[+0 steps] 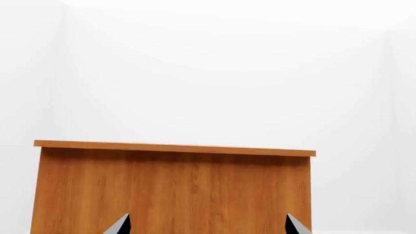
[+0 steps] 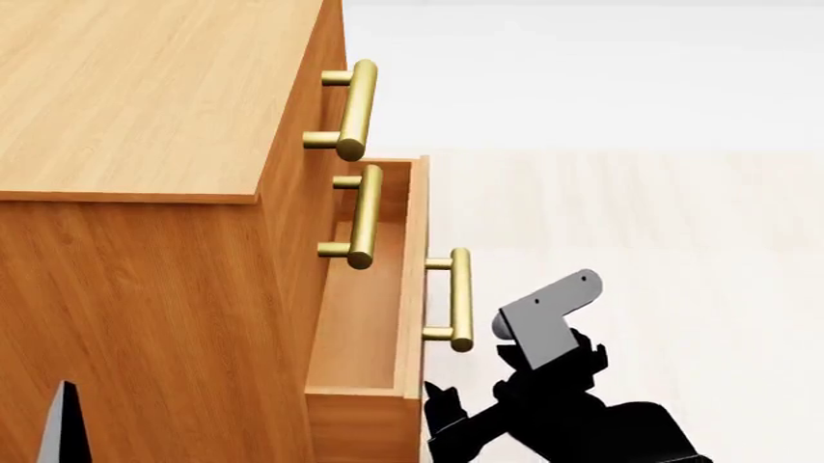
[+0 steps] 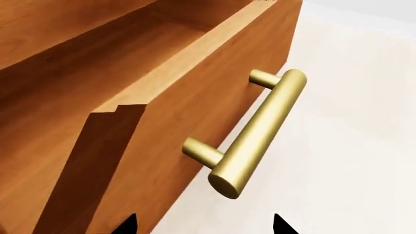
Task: Close the bottom drawer of the cabinet.
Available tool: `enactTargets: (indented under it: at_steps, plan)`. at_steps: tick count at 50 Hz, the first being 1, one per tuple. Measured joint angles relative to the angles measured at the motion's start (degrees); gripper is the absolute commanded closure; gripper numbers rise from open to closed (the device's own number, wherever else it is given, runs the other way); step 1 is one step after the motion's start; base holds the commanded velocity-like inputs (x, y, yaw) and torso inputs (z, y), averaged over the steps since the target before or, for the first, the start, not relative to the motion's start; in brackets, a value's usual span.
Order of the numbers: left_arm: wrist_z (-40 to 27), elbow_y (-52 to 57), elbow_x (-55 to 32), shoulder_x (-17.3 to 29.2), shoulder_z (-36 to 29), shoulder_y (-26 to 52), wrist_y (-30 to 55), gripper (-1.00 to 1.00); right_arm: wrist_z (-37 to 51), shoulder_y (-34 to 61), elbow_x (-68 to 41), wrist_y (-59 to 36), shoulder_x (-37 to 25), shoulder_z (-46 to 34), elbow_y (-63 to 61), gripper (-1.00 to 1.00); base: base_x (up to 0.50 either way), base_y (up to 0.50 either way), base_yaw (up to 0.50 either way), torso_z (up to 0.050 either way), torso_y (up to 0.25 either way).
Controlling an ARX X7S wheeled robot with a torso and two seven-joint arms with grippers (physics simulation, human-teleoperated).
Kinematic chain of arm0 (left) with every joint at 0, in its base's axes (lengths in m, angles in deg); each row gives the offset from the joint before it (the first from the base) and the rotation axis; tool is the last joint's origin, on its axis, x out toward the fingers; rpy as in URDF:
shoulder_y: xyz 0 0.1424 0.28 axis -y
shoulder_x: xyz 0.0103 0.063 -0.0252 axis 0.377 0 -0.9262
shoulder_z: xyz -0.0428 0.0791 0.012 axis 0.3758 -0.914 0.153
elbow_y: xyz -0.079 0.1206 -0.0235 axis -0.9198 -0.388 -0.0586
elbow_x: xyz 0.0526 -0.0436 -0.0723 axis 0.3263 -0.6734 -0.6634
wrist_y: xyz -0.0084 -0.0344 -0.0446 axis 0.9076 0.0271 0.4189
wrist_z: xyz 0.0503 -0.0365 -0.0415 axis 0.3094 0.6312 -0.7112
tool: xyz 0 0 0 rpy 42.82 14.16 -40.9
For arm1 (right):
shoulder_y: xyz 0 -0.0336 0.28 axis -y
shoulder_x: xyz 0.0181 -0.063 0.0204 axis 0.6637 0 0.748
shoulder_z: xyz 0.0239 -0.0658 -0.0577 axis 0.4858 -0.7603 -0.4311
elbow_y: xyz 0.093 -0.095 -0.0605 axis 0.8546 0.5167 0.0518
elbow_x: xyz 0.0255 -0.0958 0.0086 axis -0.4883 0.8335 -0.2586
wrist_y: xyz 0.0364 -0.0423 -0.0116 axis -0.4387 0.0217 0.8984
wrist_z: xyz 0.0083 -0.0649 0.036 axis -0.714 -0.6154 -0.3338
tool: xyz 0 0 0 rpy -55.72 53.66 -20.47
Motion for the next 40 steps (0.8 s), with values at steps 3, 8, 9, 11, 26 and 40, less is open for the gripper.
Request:
enactTargets:
  at_steps: [3, 8, 9, 11, 26, 40]
  plan:
    - [-0.04, -0.04, -0.01, 0.04, -0.02, 0.01, -0.06, -1.00, -0.51, 0.57, 0.24, 0.84, 0.79, -0.35, 1.37, -1.00, 0.00, 0.00, 0.00, 0.000, 0.000]
    - [-0.13, -0.05, -0.02, 0.11, -0.05, 0.01, -0.12, -1.00, -1.25, 1.41, 0.71, 2.16, 2.03, -0.88, 3.44, -1.00, 0.00, 0.00, 0.00, 0.000, 0.000]
    - [-0.16, -0.02, -0.03, 0.13, -0.05, 0.01, -0.10, -1.00, -1.42, 1.60, 0.79, 2.47, 2.29, -0.97, 3.93, -1.00, 0.00, 0.00, 0.00, 0.000, 0.000]
    - [-0.22, 0.07, -0.05, 0.18, -0.04, 0.01, -0.03, -1.00, -1.74, 1.96, 0.95, 3.10, 2.81, -1.17, 4.91, -1.00, 0.00, 0.00, 0.00, 0.000, 0.000]
    - [-0.48, 0.18, -0.16, 0.42, -0.21, 0.14, 0.16, -1.00, -3.64, 4.23, 2.19, 6.91, 6.03, -2.44, 11.17, -1.00, 0.00, 0.00, 0.00, 0.000, 0.000]
    - [-0.63, 0.23, -0.33, 0.71, -0.30, 0.17, 0.13, -1.00, -5.31, 6.47, 3.12, 10.41, 9.00, -3.58, 17.18, -1.00, 0.00, 0.00, 0.00, 0.000, 0.000]
